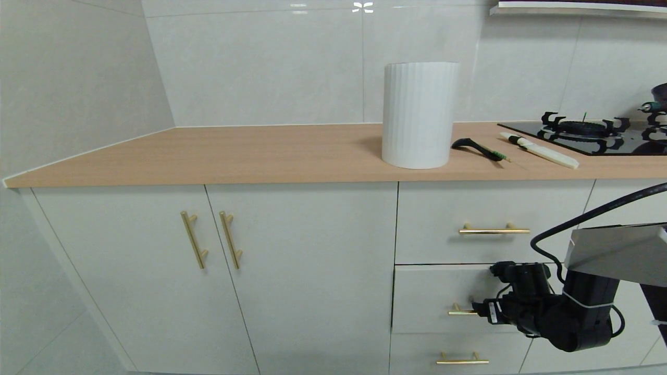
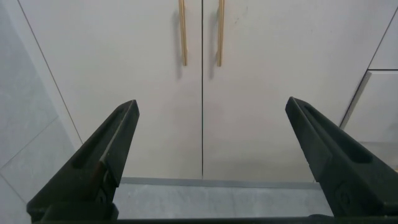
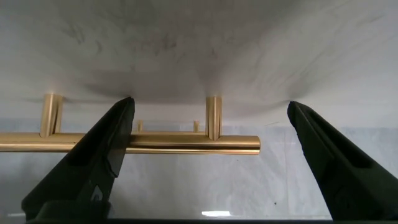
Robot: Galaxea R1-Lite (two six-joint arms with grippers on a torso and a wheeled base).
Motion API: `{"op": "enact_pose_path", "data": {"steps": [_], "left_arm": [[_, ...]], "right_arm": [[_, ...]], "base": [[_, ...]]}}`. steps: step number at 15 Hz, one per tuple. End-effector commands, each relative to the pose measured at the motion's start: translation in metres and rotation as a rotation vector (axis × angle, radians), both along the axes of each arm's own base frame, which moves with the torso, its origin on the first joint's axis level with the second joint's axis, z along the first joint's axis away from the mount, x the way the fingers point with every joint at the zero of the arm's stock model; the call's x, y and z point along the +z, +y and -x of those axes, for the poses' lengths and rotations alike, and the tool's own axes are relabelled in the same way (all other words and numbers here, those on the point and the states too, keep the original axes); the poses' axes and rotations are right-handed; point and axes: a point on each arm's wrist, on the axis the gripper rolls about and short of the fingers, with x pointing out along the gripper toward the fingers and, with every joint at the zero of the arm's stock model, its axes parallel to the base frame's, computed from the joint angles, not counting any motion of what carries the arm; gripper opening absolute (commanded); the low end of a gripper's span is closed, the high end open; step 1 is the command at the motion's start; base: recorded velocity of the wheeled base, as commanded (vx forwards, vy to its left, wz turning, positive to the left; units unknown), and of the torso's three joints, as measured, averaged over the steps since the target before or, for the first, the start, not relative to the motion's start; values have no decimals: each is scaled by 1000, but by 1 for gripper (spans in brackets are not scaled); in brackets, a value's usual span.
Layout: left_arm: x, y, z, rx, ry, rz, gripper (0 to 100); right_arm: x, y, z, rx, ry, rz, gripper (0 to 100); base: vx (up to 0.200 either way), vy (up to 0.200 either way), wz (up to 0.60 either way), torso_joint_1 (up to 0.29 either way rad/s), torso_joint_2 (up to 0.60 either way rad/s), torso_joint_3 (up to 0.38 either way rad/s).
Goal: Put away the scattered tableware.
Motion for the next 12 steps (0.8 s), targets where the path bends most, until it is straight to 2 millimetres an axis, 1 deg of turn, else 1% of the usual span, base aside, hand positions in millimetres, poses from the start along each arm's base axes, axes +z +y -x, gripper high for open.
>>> {"op": "enact_pose_path", "data": {"steps": [1,3,4,5,6,7,8,9,10,11,12], "left_arm": [[0,0,0,1,0,0,100],[0,0,0,1,0,0,100],[0,0,0,1,0,0,100],[0,0,0,1,0,0,100],[0,0,0,1,0,0,100],[0,0,0,1,0,0,100],[0,0,0,1,0,0,100],[0,0,0,1,2,0,100],[0,0,0,1,0,0,100],[0,0,0,1,0,0,100],[0,0,0,1,0,0,100]], "right_arm": [[1,0,0,2,-1,1,100],[40,2,29,50,59,25,100],[50,4,37,64,91,30,100],[74,8,55,86,121,33,100],[85,9,61,97,114,26,100],[114,10,72,115,69,14,100],[130,9,78,116,51,10,100],[160,14,90,137,8,1,100],[173,17,96,153,-16,-6,100],[178,17,99,156,-36,-9,100],[180,21,99,158,-45,-20,100]], "base": [[0,0,0,0,0,0],[0,0,0,0,0,0],[0,0,0,0,0,0],[0,0,0,0,0,0],[0,0,0,0,0,0],[0,0,0,0,0,0],[0,0,0,0,0,0],[0,0,0,0,0,0],[0,0,0,0,0,0],[0,0,0,0,0,0],[0,0,0,0,0,0]]}}
